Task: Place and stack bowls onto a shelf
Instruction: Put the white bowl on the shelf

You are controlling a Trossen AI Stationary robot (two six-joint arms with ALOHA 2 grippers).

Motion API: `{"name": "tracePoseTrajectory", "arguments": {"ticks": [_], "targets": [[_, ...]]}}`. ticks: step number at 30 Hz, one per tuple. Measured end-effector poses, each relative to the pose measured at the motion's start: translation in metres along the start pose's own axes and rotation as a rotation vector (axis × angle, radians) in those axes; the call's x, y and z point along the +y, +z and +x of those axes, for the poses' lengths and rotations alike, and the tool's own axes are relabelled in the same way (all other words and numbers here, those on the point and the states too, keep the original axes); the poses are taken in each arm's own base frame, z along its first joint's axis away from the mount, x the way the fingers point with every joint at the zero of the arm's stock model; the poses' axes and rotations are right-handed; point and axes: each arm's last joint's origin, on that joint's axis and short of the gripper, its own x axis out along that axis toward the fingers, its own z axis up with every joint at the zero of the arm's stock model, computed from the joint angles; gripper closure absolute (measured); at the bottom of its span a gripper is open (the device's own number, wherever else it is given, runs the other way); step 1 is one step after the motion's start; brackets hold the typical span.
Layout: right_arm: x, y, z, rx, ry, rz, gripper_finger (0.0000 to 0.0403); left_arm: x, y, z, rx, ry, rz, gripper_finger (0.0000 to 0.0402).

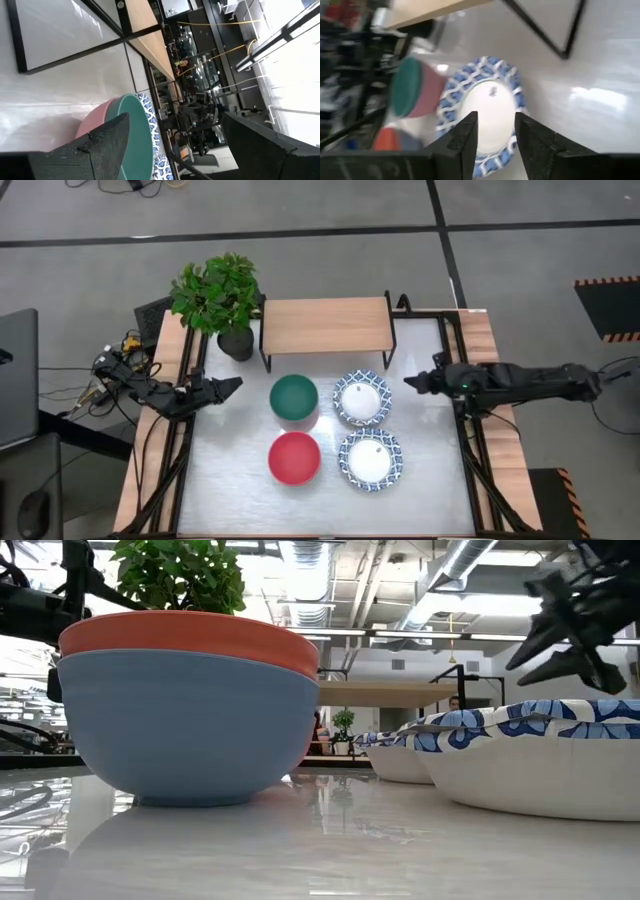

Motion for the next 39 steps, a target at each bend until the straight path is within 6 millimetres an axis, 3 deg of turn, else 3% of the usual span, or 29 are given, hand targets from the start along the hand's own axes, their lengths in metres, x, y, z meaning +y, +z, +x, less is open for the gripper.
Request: {"name": "tracePoseTrajectory", "arguments": {"ticks": [9, 16, 21, 39], "targets": [[0.007, -0.005, 0.042, 0.151, -0.197, -0.035, 0.0254, 0.0, 0.0, 0.0, 0.002, 0.0, 0.025, 0.01], [0.01, -0.012, 0.065, 0.177, -0.228, -0.024, 0.0166, 0.0, 0.0, 0.0, 0.002, -0.001, 0.059, 0.01], [0.01, -0.014, 0.072, 0.184, -0.249, -0.025, 0.0126, 0.0, 0.0, 0.0, 0.002, -0.001, 0.074, 0.01], [0.021, -0.019, 0.09, 0.248, -0.133, -0.031, 0.0122, 0.0, 0.0, 0.0, 0.001, 0.0, 0.078, 0.01]]}}
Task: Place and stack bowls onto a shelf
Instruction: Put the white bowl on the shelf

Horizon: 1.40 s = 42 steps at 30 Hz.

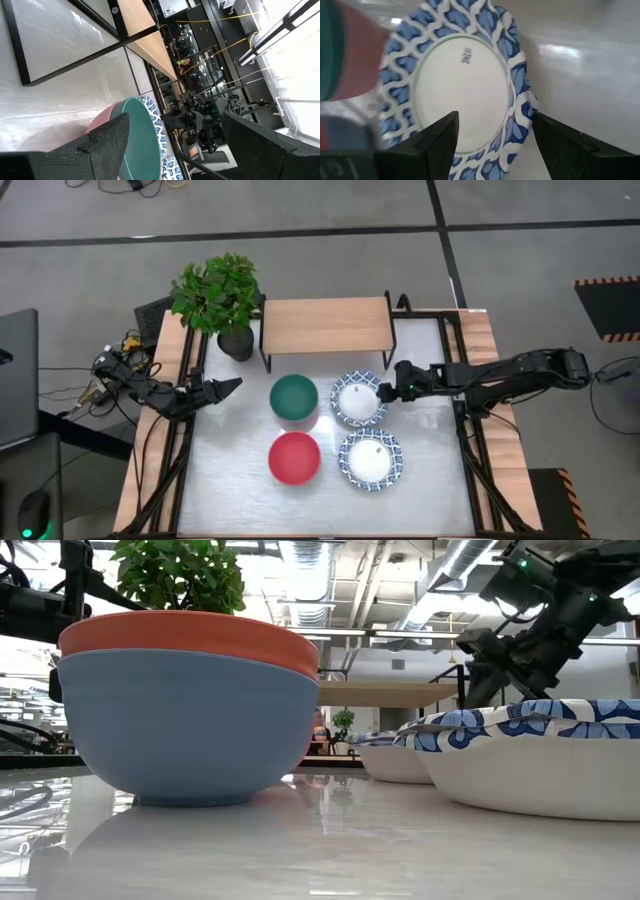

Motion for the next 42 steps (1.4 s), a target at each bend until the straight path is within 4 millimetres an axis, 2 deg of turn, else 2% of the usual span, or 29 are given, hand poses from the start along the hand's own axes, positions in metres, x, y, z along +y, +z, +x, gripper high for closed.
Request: {"name": "tracePoseTrajectory", "arguments": {"ticks": [11, 20, 42], "targets": [[0.01, 0.004, -0.004, -0.029, 0.118, 0.009, 0.0122, 0.0, 0.0, 0.0, -0.001, 0.0, 0.035, 0.01], [-0.001, -0.001, -0.003, 0.018, 0.0, 0.031, 0.0122, 0.0, 0.0, 0.0, -0.001, 0.0, 0.035, 0.01], [-0.001, 0.0, -0.003, 0.0, -0.001, 0.019, 0.0122, 0.001, 0.001, 0.0, -0.024, 0.013, 0.037, 0.01]]}}
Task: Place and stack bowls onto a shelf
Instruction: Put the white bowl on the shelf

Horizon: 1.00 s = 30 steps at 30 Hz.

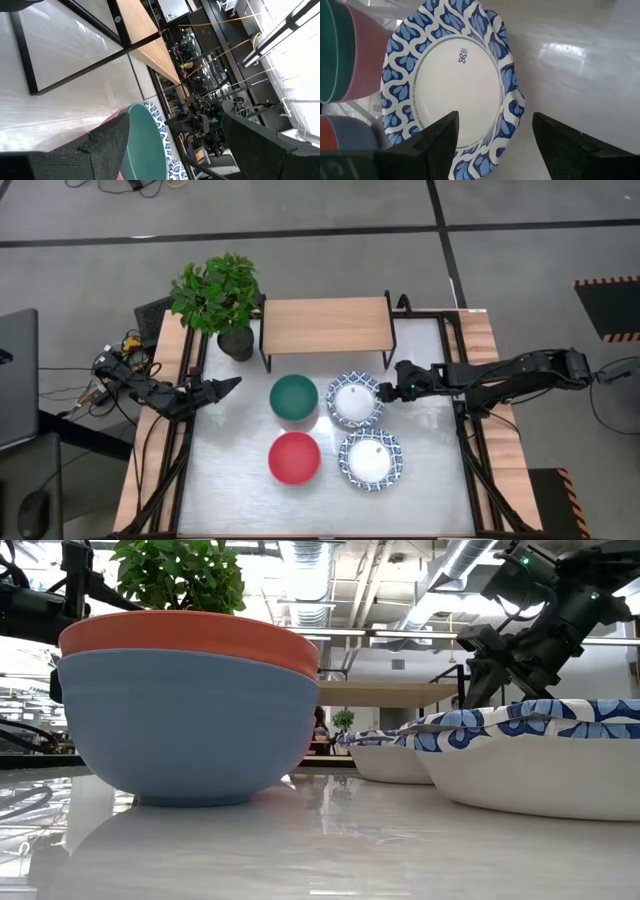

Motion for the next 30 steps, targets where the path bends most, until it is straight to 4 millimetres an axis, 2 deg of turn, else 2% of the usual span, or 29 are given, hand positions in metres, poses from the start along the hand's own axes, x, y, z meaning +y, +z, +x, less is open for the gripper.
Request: {"name": "tracePoseTrajectory", "arguments": {"ticks": [8, 24, 30], "targets": [[-0.003, -0.003, 0.016, 0.024, -0.064, -0.02, 0.0122, 0.0, 0.0, 0.0, 0.0, 0.0, -0.001, 0.01], [0.014, -0.003, 0.016, 0.045, 0.12, -0.053, 0.0122, 0.0, 0.0, 0.0, -0.001, 0.0, 0.003, 0.01], [0.014, -0.003, 0.016, 0.051, 0.129, -0.054, 0.0124, 0.0, 0.0, 0.0, -0.014, 0.008, 0.01, 0.01]]}}
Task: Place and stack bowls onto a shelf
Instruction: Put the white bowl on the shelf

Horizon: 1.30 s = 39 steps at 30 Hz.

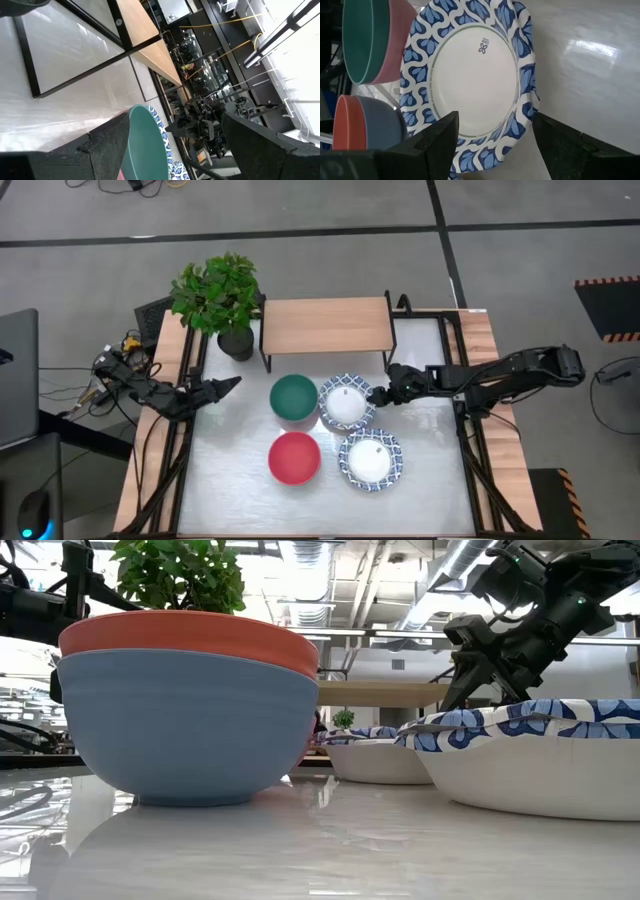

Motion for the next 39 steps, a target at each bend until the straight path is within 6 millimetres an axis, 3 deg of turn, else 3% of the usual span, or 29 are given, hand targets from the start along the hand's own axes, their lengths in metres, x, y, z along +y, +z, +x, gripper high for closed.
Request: {"name": "tracePoseTrajectory", "arguments": {"ticks": [20, 24, 34, 39], "targets": [[-0.0021, 0.001, 0.0064, 0.003, -0.015, 0.009, 0.0155, 0.0006, 0.0004, 0.0, -0.017, 0.011, 0.004, 0.01], [-0.0031, 0.001, 0.0064, 0.019, -0.019, 0.018, 0.0199, 0.001, 0.0007, 0.0, -0.031, 0.019, 0.007, 0.01], [-0.0048, 0.0044, 0.0064, 0.011, -0.025, 0.03, 0.0352, 0.0013, 0.0009, 0.0, -0.039, 0.025, 0.018, 0.01], [-0.0048, 0.0044, 0.0064, 0.011, -0.024, 0.022, 0.0386, 0.0013, 0.0009, 0.0, -0.042, 0.026, 0.025, 0.01]]}}
